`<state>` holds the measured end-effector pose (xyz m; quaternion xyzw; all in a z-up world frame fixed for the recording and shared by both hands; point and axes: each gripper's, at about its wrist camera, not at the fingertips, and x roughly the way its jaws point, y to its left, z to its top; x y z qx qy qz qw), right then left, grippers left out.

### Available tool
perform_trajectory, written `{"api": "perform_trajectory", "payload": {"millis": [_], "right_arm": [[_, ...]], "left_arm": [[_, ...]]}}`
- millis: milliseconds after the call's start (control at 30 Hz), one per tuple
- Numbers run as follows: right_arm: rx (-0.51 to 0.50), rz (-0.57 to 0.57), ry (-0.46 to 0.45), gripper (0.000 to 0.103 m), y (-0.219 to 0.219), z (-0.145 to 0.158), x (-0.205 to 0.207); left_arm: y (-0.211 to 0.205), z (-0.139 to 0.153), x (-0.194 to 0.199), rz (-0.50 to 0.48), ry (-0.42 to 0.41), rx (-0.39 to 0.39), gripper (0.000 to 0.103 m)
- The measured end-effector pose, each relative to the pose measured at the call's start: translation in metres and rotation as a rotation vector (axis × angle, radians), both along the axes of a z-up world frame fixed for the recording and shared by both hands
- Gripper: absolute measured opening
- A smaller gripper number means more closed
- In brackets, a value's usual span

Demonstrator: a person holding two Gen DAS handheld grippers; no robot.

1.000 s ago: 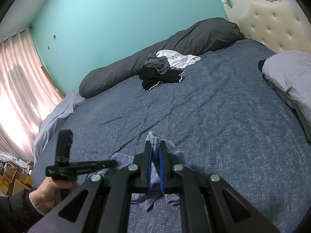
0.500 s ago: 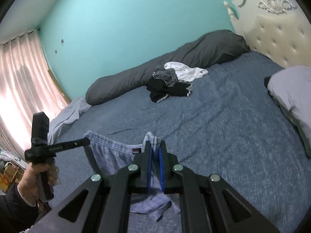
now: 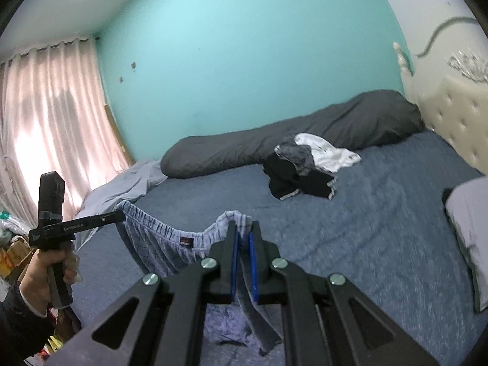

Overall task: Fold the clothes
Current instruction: 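Hold the shorts up by the waistband between both grippers, letting them hang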

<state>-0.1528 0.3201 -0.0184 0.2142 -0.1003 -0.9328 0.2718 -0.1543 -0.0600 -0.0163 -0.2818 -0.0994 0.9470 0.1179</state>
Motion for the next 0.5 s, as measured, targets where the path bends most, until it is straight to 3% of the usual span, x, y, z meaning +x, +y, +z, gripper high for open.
{"api": "perform_trajectory", "payload": {"millis": [300, 500], "right_arm": [[0.017, 0.046, 0.026, 0.006, -0.022, 0.023, 0.01], [0.021, 0.068, 0.014, 0.006, -0.028, 0.028, 0.014]], "left_arm": [[-0.028, 0.028, 0.031, 0.046, 0.052, -0.005, 0.006], [-0.037, 0.03, 0.047, 0.062, 0.049, -0.007, 0.006]]}}
